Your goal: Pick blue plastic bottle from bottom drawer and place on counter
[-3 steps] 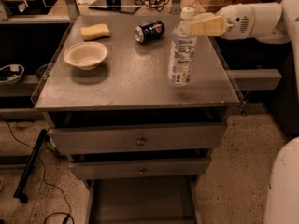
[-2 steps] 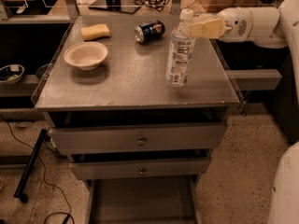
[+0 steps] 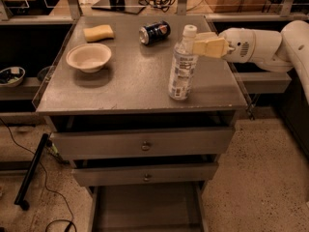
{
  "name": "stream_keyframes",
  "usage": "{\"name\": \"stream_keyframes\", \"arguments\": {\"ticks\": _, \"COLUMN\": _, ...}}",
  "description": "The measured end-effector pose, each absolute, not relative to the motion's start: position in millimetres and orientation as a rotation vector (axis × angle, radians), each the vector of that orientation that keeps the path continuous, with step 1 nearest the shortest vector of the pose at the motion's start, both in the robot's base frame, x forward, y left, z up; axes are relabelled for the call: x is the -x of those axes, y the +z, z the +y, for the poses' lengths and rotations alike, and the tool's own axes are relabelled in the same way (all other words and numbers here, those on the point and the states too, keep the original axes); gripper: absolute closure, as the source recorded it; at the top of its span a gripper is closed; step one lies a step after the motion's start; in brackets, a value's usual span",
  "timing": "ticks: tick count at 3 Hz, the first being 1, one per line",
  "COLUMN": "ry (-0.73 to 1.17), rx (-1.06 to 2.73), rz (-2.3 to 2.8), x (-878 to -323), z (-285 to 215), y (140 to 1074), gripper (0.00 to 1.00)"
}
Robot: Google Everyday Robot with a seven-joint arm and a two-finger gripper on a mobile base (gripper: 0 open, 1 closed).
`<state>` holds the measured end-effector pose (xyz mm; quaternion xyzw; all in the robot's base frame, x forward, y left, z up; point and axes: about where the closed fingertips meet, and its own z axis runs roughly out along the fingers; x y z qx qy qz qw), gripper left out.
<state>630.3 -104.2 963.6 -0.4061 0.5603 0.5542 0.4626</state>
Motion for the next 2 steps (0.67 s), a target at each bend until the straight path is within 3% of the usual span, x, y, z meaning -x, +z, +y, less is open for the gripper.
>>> {"name": "stream_keyframes", "arguments": {"ticks": 1, "ry": 1.363, "rx": 0.998, "rz": 1.377, "x": -630.2, "z": -104.2, "y": 963.5, "gripper": 0.84}}
{"name": "stream_keyframes", "arguments": {"ticks": 2, "ry": 1.363, "rx": 0.998, "rz": 1.377, "x": -630.2, "z": -104.2, "y": 963.5, "gripper": 0.6}}
